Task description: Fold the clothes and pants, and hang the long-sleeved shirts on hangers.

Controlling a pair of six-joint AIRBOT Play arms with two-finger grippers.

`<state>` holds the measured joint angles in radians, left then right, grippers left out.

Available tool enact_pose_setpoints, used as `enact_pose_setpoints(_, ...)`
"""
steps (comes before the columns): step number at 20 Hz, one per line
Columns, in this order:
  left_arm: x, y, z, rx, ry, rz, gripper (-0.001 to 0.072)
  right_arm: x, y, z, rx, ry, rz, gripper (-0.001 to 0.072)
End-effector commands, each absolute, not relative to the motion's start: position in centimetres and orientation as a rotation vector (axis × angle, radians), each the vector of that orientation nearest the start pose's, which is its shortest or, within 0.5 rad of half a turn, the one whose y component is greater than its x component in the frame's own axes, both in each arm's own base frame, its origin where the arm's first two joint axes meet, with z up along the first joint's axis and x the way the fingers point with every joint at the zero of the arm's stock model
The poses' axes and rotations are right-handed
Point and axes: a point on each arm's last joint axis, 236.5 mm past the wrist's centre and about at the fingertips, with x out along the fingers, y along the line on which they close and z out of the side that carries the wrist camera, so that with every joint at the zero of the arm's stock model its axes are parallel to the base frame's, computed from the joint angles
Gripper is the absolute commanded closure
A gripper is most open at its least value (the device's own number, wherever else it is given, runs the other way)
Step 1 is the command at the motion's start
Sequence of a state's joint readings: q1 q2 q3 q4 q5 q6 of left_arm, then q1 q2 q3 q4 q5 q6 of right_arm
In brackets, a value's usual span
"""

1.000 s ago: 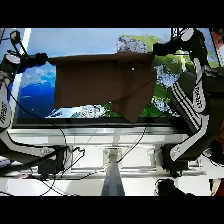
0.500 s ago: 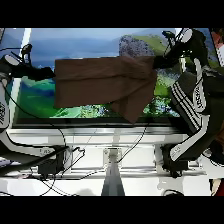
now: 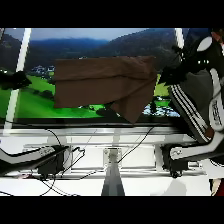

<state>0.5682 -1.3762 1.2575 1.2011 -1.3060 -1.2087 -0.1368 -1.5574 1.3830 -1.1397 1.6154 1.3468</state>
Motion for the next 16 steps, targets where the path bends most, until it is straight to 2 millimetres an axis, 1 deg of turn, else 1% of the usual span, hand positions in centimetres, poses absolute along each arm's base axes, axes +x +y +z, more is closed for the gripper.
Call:
enact_pose_setpoints(1,31.3,14.8,1.8,-0.474,1.256,0.087,0.0503,28.0,7.6,-3.3,0.339,1.676,0.447,0.0280)
enact_pose_setpoints(3,29.8,14.4,0.6,-0.510,1.230,0.123,0.0503,25.3,8.6,-6.3,0.386,1.657,0.406,0.0280)
enact_pose_setpoints(4,29.1,13.8,-0.2,-0.522,1.243,0.125,0.0498,24.5,9.2,-7.8,0.428,1.639,0.378,0.0280)
enact_pose_setpoints(5,28.3,13.1,-1.2,-0.541,1.268,0.119,0.0448,23.8,9.9,-9.2,0.511,1.623,0.338,0.0280)
enact_pose_setpoints(7,27.3,11.9,-2.7,-0.580,1.309,0.106,0.0222,23.3,11.4,-11.1,0.669,1.594,0.281,0.0279)
enact_pose_setpoints(8,27.1,11.3,-3.1,-0.600,1.317,0.096,0.0165,23.4,11.8,-11.6,0.725,1.569,0.256,0.0279)
enact_pose_setpoints(10,27.2,10.0,-3.5,-0.659,1.313,0.064,0.0165,24.2,11.9,-11.9,0.755,1.524,0.242,0.0279)
enact_pose_setpoints(13,28.3,9.2,-3.0,-0.712,1.269,0.037,0.0167,25.9,11.8,-11.8,0.758,1.450,0.240,0.0281)
enact_pose_setpoints(15,28.7,8.8,-3.0,-0.739,1.258,0.024,0.0167,26.1,11.7,-11.8,0.743,1.434,0.249,0.0281)
enact_pose_setpoints(16,28.7,8.7,-3.3,-0.742,1.268,0.021,0.0167,26.2,11.8,-11.7,0.730,1.429,0.269,0.0282)
